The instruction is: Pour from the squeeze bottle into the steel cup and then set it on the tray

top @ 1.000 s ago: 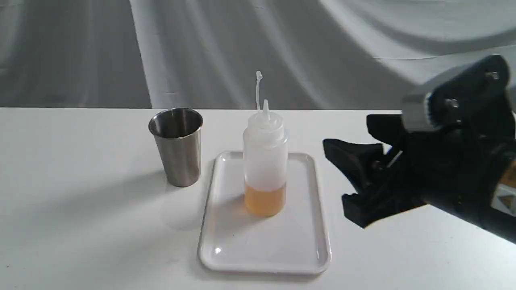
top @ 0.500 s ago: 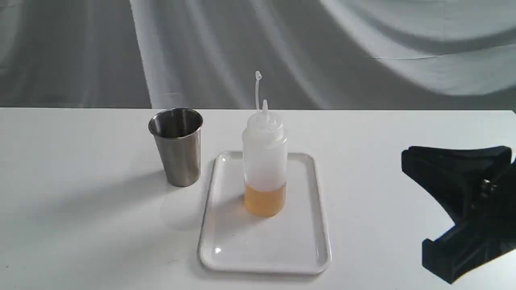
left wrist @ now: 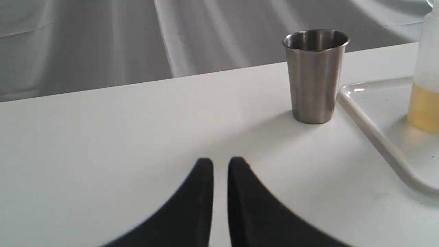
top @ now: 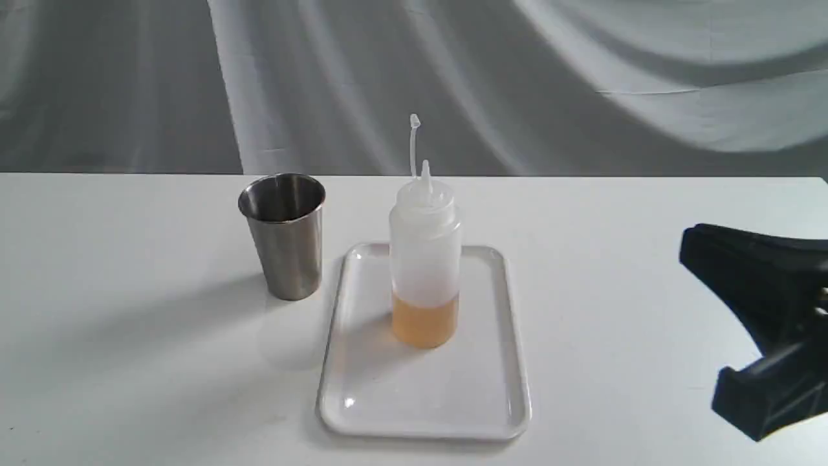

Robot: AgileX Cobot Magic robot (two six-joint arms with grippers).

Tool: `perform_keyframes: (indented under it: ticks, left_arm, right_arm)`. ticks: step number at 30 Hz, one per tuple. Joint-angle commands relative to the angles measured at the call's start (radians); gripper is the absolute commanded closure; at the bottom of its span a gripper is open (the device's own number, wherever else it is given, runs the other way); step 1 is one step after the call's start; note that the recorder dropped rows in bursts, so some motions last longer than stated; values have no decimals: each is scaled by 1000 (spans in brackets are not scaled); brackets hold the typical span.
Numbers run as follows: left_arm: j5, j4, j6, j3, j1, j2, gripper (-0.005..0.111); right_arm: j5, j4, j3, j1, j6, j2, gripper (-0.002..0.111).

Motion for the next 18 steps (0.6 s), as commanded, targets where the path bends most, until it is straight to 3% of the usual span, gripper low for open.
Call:
perform_keyframes:
  ticks: [1, 10, 18]
  left_arm:
    - [-7, 1, -2, 4, -3, -5, 98]
    - [-7, 1, -2, 4, -3, -5, 98]
    - [-7, 1, -2, 4, -3, -5, 98]
  right_arm:
    - [-90, -14, 84, -65, -22, -64, 108]
    - [-82, -42, 249, -320, -25, -306, 108]
    - [-69, -42, 313, -479, -25, -530, 108]
